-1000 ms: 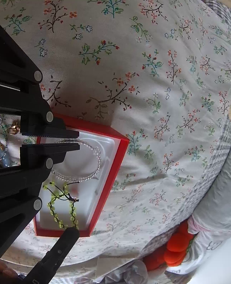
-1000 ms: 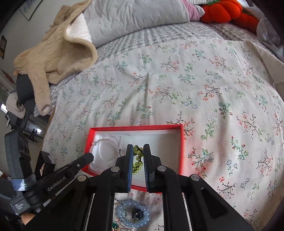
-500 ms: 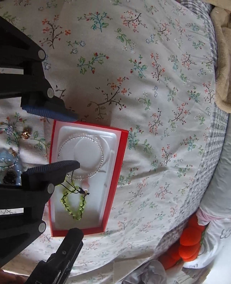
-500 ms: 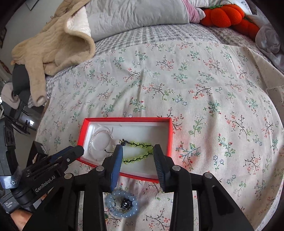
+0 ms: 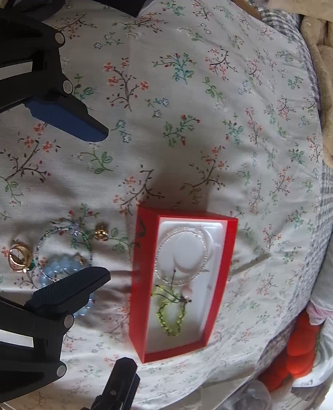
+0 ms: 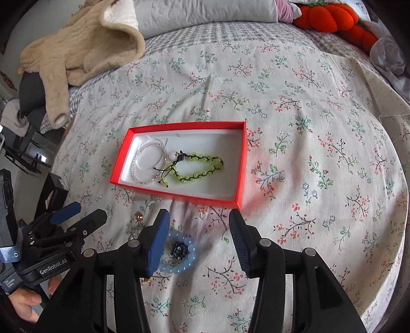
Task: Organize jewelry
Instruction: 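Move both tools back to the jewelry pile beside the box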
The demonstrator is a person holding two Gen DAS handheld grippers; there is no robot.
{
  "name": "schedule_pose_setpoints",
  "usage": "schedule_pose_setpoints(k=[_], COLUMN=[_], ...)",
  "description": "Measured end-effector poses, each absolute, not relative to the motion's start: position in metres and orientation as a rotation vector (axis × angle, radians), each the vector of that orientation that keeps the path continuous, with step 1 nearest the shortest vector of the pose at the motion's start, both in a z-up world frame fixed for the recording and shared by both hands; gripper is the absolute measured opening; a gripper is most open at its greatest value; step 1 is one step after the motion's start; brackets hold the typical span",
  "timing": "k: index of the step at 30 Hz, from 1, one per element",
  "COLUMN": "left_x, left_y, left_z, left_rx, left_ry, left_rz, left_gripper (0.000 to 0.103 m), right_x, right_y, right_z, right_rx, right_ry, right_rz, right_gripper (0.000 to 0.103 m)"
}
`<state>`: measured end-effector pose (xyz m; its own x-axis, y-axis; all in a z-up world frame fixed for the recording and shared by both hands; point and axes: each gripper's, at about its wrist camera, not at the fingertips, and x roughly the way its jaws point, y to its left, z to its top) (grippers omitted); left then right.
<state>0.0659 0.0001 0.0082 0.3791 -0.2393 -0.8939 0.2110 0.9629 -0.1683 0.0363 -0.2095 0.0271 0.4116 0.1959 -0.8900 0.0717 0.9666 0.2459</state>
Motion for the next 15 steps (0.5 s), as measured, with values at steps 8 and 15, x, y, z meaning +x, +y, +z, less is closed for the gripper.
schedule_pose_setpoints(k=[8,15], left_x=[0.046,0.036], left_y=[0.009,0.019], left_z=[-0.009,-0.019], left_rx=[0.0,0.001], left_ry=[1.224,1.255], left_rz=[-0.299,-0.294], left_gripper=[0.085,0.085], right_x=[0.015,0.0], right_y=[-0.207,-0.199], right_z=[0.018,0.0], right_rx=[0.244,0.175], right_ry=[1.186,1.246], right_rz=[0.073,0.045], right_gripper=[0.057,0.057])
